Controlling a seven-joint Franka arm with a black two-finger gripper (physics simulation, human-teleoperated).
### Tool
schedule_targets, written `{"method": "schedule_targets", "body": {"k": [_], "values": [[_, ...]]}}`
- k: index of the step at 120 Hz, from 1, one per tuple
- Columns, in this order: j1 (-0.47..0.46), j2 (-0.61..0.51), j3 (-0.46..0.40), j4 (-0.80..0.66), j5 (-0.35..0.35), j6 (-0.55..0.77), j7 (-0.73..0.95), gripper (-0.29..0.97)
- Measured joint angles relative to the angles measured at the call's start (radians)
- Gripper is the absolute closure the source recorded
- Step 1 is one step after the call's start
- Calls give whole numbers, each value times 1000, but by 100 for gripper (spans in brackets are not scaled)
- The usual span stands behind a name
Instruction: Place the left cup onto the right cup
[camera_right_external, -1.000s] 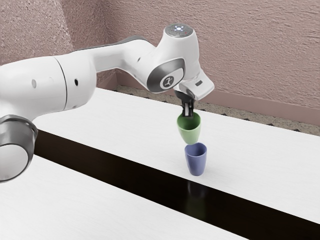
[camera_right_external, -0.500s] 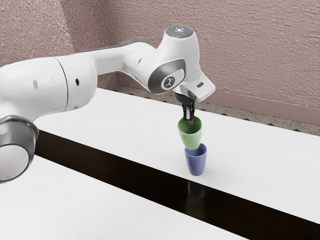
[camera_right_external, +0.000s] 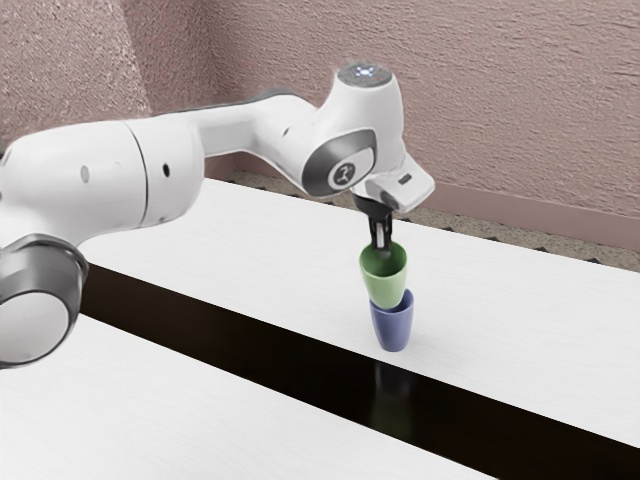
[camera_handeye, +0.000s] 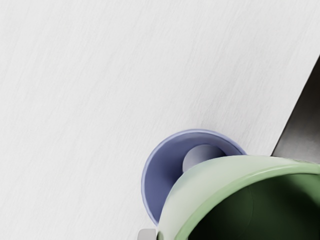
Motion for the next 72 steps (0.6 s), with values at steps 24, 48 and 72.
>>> {"method": "schedule_targets", "body": {"k": [24, 48, 72], "values": [[1, 11, 0, 1, 0, 11, -5, 79], [6, 26, 0, 1, -10, 18, -8, 79], [10, 36, 0, 1, -17, 24, -11, 79]]}}
